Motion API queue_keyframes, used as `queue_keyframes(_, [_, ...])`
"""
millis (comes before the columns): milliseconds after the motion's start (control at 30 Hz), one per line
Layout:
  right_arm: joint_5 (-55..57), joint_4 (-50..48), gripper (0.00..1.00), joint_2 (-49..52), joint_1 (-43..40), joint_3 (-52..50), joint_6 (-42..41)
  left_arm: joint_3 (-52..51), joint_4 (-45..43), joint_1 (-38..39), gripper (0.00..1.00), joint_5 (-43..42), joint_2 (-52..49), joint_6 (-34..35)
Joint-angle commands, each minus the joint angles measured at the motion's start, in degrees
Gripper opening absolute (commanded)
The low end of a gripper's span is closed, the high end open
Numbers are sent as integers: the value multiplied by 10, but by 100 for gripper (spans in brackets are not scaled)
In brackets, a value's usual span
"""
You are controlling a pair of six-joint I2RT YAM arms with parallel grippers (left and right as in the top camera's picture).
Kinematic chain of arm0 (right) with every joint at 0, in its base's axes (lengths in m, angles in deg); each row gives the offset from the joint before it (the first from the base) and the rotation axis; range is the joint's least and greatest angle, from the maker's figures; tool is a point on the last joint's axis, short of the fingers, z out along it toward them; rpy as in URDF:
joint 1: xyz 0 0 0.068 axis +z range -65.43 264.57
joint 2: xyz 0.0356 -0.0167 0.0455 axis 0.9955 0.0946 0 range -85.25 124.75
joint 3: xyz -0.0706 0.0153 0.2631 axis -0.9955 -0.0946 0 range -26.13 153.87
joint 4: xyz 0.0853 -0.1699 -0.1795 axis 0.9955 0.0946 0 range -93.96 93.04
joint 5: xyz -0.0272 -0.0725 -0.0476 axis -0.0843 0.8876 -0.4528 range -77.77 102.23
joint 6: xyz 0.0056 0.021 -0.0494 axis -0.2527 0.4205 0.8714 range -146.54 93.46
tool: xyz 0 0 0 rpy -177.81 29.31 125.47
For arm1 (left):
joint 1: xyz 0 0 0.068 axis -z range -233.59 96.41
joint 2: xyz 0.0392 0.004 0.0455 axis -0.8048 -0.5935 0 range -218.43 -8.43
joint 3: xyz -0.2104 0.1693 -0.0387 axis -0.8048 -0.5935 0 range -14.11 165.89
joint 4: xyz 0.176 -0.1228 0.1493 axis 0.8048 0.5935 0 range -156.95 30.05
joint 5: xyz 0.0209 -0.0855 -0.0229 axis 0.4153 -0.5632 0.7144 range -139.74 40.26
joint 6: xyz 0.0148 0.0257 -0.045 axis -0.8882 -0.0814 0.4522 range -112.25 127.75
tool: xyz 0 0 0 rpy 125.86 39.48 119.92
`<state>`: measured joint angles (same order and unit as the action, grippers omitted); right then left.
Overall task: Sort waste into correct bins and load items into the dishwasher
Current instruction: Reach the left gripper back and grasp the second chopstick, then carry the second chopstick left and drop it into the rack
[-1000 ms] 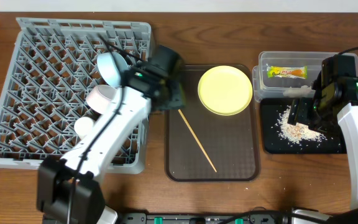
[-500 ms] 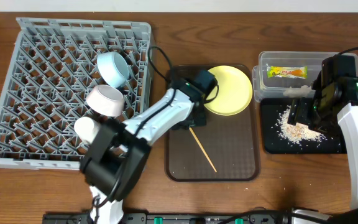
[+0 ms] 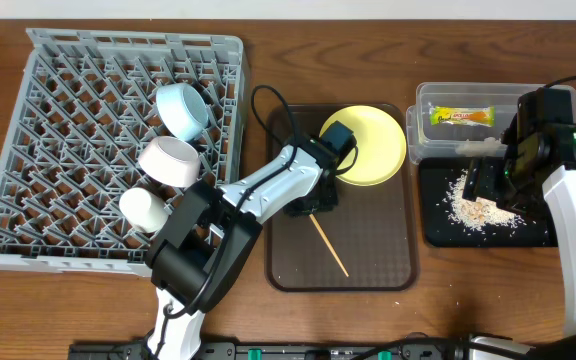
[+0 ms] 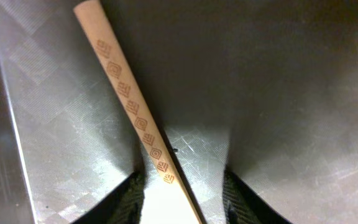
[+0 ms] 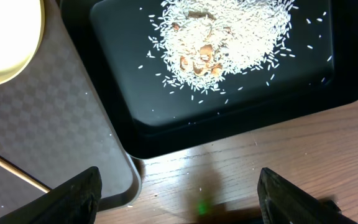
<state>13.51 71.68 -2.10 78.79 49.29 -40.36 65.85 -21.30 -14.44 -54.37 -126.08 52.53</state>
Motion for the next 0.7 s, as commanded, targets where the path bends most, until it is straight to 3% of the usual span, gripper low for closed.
queue_keyframes(0, [-1, 1, 78, -8, -8, 4, 6, -10, -1, 0, 23, -16, -24, 5])
queue_keyframes(133, [-1, 3, 78, -8, -8, 4, 6, -10, 2, -5, 8, -13, -23, 5])
queue_keyframes(400, [-1, 5, 78, -8, -8, 4, 6, 1, 14, -44, 8, -11, 26, -77])
queue_keyframes(667, [-1, 4, 78, -8, -8, 4, 6, 55, 92, -113, 8, -11, 159, -256])
